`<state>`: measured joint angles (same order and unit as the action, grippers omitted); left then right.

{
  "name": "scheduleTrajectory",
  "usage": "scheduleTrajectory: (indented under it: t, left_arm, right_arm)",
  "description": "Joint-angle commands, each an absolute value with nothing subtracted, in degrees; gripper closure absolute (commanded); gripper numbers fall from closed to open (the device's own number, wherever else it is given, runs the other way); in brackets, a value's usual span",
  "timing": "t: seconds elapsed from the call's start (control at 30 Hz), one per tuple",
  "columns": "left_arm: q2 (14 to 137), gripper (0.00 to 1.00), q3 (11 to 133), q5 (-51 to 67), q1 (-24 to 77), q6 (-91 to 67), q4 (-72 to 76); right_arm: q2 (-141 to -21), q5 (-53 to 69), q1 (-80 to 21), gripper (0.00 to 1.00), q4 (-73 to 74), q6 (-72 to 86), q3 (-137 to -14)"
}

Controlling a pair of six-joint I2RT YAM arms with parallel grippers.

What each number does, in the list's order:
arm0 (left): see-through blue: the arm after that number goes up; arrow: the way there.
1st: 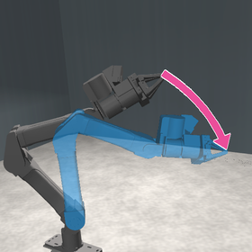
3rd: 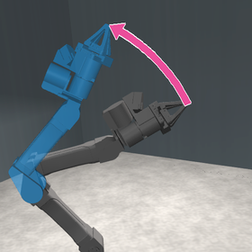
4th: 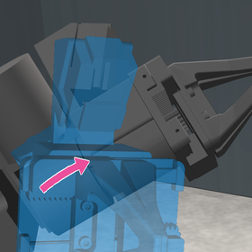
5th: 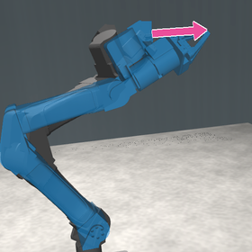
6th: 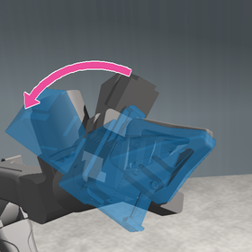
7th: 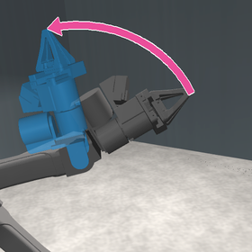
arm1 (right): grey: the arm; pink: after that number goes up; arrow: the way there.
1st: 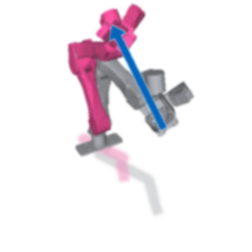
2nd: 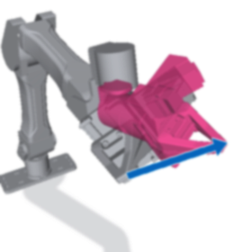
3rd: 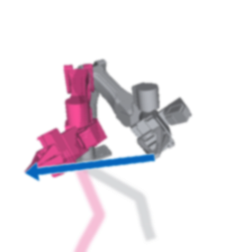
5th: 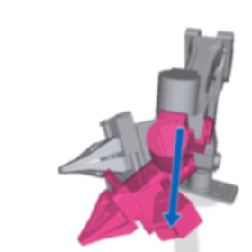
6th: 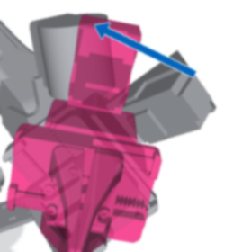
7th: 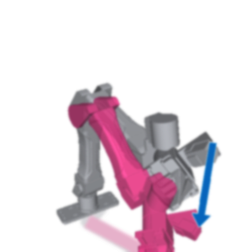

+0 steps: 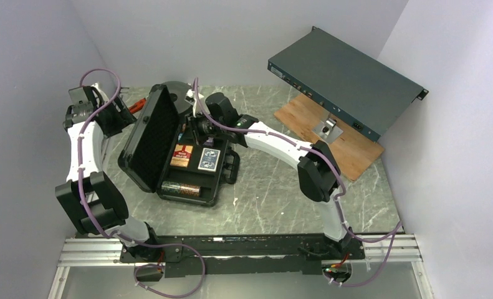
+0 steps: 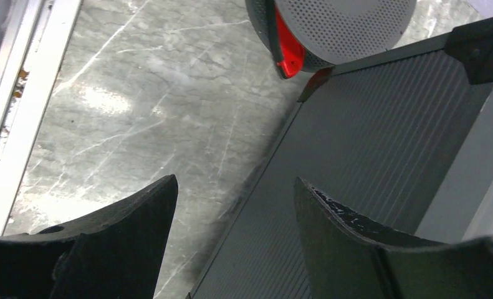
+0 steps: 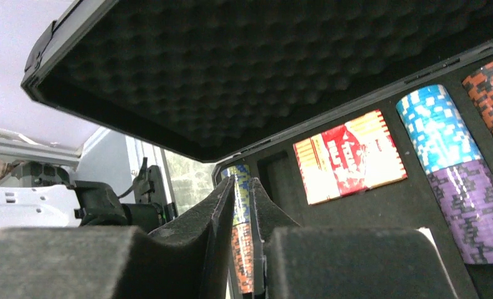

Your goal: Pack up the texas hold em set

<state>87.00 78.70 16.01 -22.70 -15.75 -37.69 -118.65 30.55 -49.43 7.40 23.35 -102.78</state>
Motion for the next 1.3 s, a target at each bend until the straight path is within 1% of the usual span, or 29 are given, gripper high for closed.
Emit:
scheduleTrajectory:
  t: [0.0,0.13,0.3,0.6,0.87,1.17,1.27]
  left_arm:
    - [84.39,0.26,78.17,19.6,-20.92,-15.39,-37.37]
    - [84.42,0.26,78.33,19.6,-19.07,-15.09,-37.69]
    - [84.03,0.26,78.63,20.14,-17.05,-14.64,-37.94]
    - [83.42,0.25,79.5,25.21,-13.63,-12.67,-37.18]
    - [82.44,0.24,79.28,25.88,-9.71,-10.6,-36.65]
    - [81.56,0.24,79.55,25.14,-8.92,-9.87,-37.04]
    - [80.62,0.24,79.73,24.43,-8.82,-9.8,-37.35]
  right_arm:
    - [-121.42,29.67,-50.5,0.85,9.41,23.08,-108.8]
    - [-122.65,28.25,-50.73,0.89,11.05,22.39,-111.49]
    - [-123.18,27.12,-50.71,0.9,12.43,21.64,-112.79]
    - [-122.52,26.36,-50.8,0.91,14.04,19.37,-112.68]
    - [-122.17,25.65,-50.78,0.91,15.51,18.01,-113.2]
    - [-119.04,23.1,-50.8,0.91,16.28,16.52,-108.96]
    - [-116.63,20.16,-50.8,0.91,17.9,15.2,-106.17]
